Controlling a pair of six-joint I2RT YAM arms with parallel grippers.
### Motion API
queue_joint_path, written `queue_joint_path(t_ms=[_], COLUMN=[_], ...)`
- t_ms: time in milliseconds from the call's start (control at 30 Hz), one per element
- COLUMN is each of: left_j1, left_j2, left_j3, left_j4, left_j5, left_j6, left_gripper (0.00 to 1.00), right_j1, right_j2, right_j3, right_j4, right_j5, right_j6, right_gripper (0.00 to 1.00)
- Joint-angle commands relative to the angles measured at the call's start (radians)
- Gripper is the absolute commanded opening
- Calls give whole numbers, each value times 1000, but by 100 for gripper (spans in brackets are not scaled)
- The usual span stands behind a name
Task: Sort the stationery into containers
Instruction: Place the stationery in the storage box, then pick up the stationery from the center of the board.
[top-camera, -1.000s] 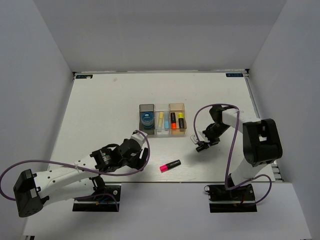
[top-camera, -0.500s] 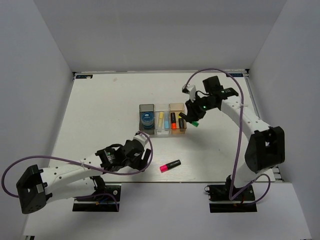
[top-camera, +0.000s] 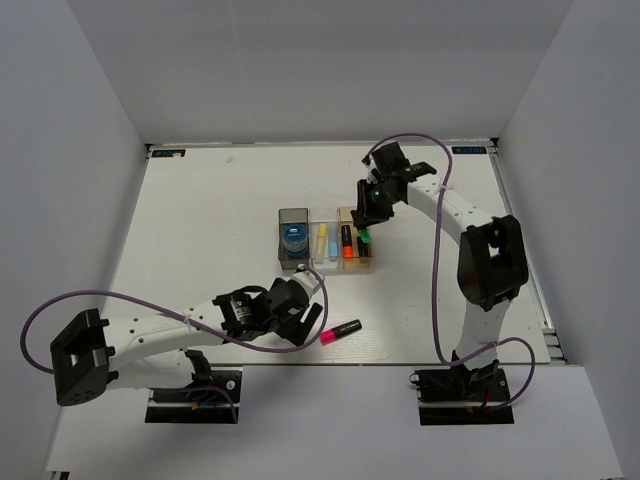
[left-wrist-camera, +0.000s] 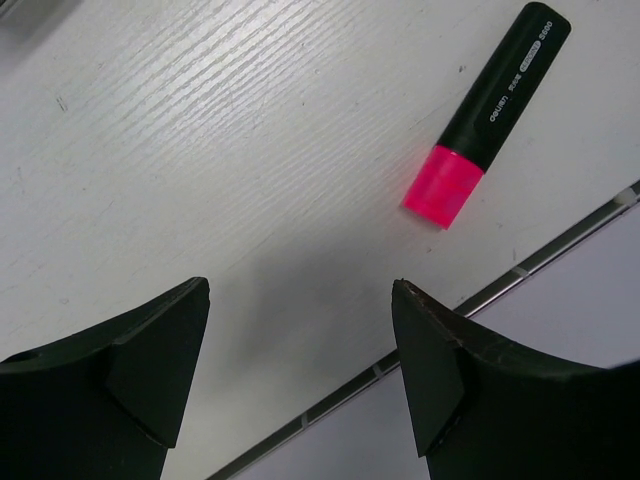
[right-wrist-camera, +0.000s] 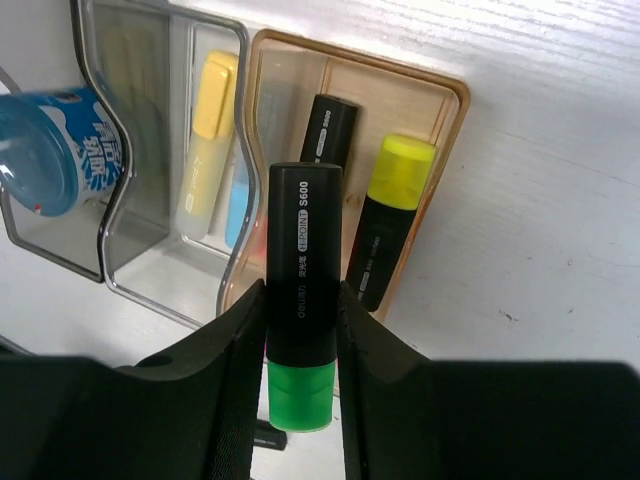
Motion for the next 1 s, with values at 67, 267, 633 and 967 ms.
queue_joint_path(t_ms=[67,267,633,967], left_j1=[-5,-8,-8,-11], left_j2=[-10,41,202,447], left_j3=[9,40,155,319], left_j4=[51,74,149,143], left_j5=[-7,29,147,299], left_j6=[41,96,241,286], left_gripper=[84,84,83,69], right_j1=[21,16,7,-100], right_j2=[4,35,-245,-575], right_j3=[51,62,-91,-444], right_j4=[44,41,110,244], right_j5=[73,69,62,165], right_j6=[50,17,-148,-276], right_gripper=[16,56,0,40])
